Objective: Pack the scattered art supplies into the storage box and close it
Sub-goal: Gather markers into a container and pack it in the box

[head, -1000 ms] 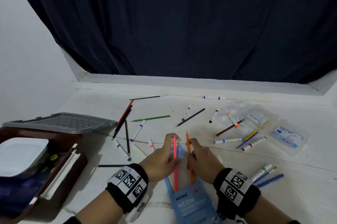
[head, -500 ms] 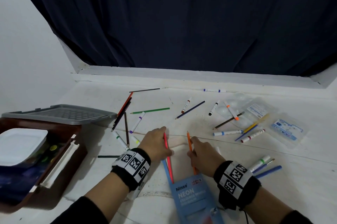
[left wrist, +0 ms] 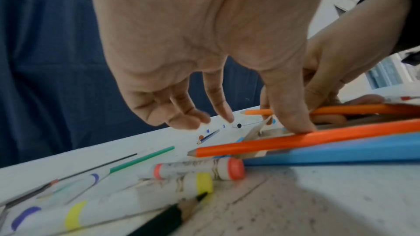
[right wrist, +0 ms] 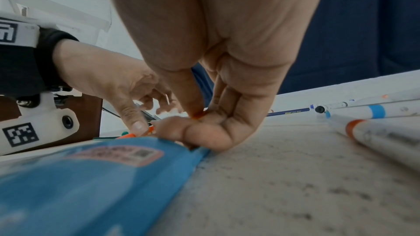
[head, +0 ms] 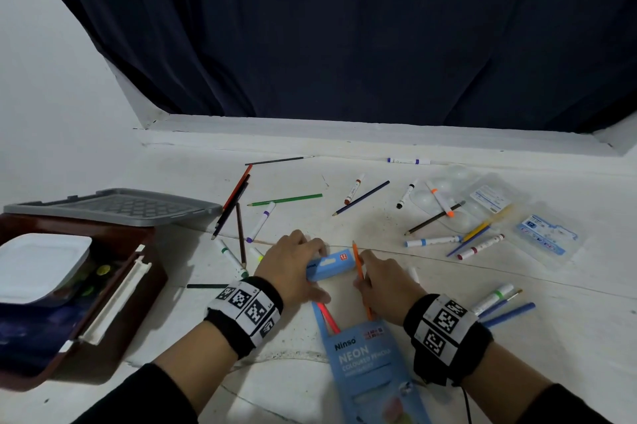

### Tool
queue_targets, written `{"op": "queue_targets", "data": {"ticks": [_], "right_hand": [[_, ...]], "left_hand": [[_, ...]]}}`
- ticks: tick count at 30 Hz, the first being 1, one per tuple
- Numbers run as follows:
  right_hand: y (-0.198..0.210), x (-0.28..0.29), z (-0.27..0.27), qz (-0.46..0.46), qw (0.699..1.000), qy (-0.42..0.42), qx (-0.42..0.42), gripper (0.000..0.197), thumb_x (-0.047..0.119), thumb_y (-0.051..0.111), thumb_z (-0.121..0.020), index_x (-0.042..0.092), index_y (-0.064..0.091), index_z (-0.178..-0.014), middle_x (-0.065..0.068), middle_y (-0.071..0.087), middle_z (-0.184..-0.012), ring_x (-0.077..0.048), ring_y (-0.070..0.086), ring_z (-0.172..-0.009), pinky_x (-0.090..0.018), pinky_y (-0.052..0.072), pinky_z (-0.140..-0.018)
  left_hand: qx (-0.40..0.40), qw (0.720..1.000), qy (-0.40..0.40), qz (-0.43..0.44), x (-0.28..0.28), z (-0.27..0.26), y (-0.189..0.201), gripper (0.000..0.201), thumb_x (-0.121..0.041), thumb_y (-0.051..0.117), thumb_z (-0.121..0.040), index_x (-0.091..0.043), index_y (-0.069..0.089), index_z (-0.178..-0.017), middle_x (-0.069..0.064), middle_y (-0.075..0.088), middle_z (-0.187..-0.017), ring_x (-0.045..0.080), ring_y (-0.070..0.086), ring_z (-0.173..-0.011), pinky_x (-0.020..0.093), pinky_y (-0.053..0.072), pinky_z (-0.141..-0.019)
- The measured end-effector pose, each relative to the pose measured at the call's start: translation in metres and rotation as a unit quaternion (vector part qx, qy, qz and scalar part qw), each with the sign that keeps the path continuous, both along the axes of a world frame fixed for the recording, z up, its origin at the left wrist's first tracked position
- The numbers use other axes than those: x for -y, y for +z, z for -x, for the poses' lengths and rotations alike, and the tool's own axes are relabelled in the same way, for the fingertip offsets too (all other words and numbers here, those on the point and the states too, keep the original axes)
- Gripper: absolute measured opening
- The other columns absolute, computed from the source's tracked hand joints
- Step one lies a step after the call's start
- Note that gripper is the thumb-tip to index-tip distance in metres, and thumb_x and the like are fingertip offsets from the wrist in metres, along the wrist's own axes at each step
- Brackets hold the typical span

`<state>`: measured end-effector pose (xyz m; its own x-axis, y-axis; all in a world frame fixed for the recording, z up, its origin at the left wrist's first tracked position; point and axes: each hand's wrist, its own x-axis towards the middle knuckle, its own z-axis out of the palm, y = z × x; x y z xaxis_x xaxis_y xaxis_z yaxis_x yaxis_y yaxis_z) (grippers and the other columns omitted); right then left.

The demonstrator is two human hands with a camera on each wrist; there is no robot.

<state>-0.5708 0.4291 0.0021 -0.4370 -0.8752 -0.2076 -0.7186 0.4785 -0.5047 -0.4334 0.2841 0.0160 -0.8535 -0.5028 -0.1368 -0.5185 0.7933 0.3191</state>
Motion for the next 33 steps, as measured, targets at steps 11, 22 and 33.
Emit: {"op": "queue_targets", "data": {"ticks": [11,22,33], "right_hand": [[0.004,0.002,-0.008,0.063,0.998,0.027,0.012,0.028,0.022,0.053,-0.094,0.020,0.042,-0.120,-0.002,0.063,-0.086,-0.018,0.061,-0.076,-0.033,0.052,-0.069],[0.003,0.008,-0.013,-0.033,0.988,0.133,-0.077,0.049,0.017,0.050,-0.096,0.013,0.034,-0.142,-0.003,0.030,-0.146,-0.032,0.057,-0.112,-0.038,0.046,-0.092],[0.000,0.015,-0.014,-0.098,0.977,0.167,-0.085,0.074,0.052,0.056,-0.090,0.019,0.026,-0.149,-0.001,0.006,-0.163,-0.037,0.046,-0.130,-0.045,0.039,-0.106]], "left_hand": [[0.039,0.995,-0.005,0.091,-0.026,-0.014,-0.003,0.041,-0.061,0.066,-0.082,-0.028,0.064,-0.104,-0.006,0.061,-0.098,0.019,0.059,-0.095,0.032,0.044,-0.081],[0.075,0.992,-0.015,0.100,-0.012,-0.016,-0.005,0.048,-0.069,0.054,-0.085,-0.029,0.056,-0.112,-0.017,0.058,-0.118,0.019,0.041,-0.116,0.041,0.025,-0.084],[0.072,0.991,0.067,0.088,-0.016,-0.037,0.010,0.053,-0.080,0.049,-0.080,-0.033,0.053,-0.102,-0.007,0.060,-0.099,0.018,0.062,-0.092,0.033,0.047,-0.080]]}}
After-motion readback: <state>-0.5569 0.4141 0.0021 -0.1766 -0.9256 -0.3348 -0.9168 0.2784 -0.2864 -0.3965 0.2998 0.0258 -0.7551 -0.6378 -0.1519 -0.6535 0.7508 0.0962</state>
